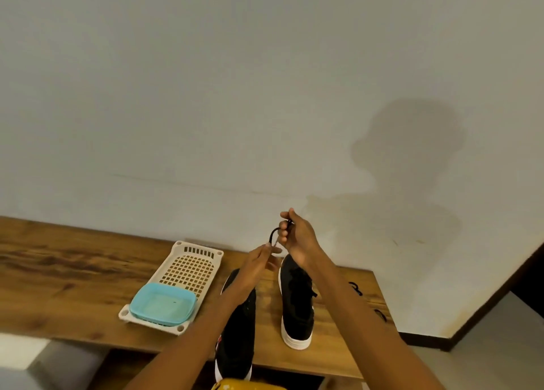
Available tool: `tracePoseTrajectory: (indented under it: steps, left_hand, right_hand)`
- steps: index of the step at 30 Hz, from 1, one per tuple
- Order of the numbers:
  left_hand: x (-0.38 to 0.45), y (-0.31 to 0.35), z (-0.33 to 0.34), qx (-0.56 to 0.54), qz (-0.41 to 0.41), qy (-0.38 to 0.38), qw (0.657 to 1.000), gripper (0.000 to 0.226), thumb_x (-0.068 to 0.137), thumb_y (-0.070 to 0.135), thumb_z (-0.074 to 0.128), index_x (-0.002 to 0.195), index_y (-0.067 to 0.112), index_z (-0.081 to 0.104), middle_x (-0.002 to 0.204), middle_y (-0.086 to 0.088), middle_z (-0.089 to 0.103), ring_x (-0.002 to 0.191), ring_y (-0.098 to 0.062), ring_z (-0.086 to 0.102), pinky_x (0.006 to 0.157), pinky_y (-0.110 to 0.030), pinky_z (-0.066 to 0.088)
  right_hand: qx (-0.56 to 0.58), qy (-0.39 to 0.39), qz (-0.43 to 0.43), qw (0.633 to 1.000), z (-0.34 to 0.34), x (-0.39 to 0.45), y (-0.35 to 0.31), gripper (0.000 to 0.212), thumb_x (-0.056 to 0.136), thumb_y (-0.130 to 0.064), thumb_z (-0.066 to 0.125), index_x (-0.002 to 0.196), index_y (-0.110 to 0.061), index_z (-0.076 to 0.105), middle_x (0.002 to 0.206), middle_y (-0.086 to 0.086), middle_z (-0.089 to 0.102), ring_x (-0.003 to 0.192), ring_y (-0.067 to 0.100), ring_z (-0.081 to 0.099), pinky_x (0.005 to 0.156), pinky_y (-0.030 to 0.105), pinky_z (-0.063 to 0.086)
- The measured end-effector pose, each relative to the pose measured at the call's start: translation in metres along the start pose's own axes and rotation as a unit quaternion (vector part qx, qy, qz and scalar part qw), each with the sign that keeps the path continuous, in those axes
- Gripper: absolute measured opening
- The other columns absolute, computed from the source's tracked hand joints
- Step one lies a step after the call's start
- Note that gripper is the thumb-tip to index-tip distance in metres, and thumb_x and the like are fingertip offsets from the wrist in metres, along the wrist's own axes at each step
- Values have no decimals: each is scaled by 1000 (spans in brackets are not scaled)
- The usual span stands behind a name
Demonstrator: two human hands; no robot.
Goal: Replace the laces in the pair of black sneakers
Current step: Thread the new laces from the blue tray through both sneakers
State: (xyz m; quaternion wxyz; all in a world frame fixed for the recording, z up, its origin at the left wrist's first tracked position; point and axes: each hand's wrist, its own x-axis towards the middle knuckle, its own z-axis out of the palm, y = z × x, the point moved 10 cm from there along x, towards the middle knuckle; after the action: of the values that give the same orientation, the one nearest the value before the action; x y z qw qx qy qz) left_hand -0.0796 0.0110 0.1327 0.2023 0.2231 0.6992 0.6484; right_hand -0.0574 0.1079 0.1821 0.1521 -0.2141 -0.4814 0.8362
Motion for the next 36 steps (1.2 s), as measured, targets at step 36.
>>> tracePoseTrajectory:
  steps: [36]
  left_hand:
    - [51,-124,-83,217,-84,36,972,13,90,29,60,86,20,52,70,4,65,63,-15,60,70,-31,48]
  right_hand:
    - [-524,-34,-175,833,-38,53,137,15,88,-19,66,98,-13,75,91,-1,73,76,-1,60,68,9,45]
